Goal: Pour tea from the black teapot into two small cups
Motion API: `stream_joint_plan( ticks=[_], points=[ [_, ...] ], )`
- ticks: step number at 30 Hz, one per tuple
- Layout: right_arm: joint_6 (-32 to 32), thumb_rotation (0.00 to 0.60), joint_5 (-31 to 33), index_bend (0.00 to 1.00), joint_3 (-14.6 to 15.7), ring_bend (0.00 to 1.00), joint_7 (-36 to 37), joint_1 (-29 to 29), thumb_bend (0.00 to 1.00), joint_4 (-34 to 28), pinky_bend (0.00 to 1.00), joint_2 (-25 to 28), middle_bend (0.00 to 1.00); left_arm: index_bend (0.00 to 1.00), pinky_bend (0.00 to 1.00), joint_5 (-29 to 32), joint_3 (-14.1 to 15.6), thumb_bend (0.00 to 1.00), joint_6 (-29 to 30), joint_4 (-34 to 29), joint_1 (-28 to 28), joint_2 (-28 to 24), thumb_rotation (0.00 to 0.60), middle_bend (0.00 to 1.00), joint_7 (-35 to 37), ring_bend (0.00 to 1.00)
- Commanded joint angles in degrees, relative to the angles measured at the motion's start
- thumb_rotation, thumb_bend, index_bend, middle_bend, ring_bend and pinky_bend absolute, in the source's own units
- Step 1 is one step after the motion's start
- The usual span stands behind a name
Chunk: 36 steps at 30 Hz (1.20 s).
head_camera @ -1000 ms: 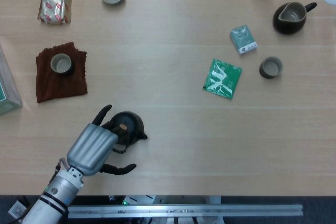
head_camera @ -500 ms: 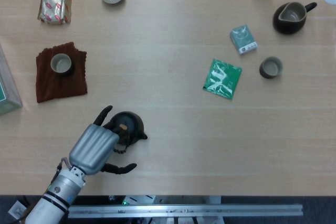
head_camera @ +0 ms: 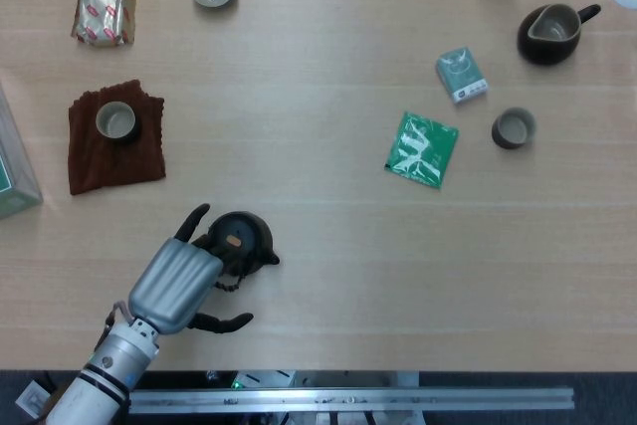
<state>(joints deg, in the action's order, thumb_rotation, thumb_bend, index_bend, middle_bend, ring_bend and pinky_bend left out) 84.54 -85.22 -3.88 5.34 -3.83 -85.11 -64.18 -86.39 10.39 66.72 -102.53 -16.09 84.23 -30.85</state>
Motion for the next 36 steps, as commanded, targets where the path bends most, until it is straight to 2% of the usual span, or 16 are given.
stream_joint_plan(
  ticks=[1, 31, 36],
  points=[
    [0.04, 0.600, -0.04, 0.25, 0.02, 0.04, -0.14, 0.03, 0.26, -0.14, 0.06, 0.03, 0.23, 0.43, 0.00, -0.34, 0.24, 0.15, 0.05, 0.63, 0.27, 0.18, 0.291, 0.47, 0.36, 0.39],
    [0.02, 0.600, -0.06, 0.25, 0.10, 0.04, -0.86, 0.18, 0.26, -0.71, 0.06, 0.14, 0.23, 0.44, 0.00, -3.66, 1.84, 0.15, 0.36, 5.90, 2.52, 1.98, 0.291, 0.48, 2.35, 0.39],
    [-0.07, 0.600, 0.13, 0.25, 0.01, 0.04, -0.93, 0.16, 0.26, -0.70, 0.06, 0.14, 0.23, 0.48, 0.00, -4.27, 1.79, 0.15, 0.52, 6.83, 2.75, 2.45, 0.293, 0.53, 3.57, 0.39]
  ],
)
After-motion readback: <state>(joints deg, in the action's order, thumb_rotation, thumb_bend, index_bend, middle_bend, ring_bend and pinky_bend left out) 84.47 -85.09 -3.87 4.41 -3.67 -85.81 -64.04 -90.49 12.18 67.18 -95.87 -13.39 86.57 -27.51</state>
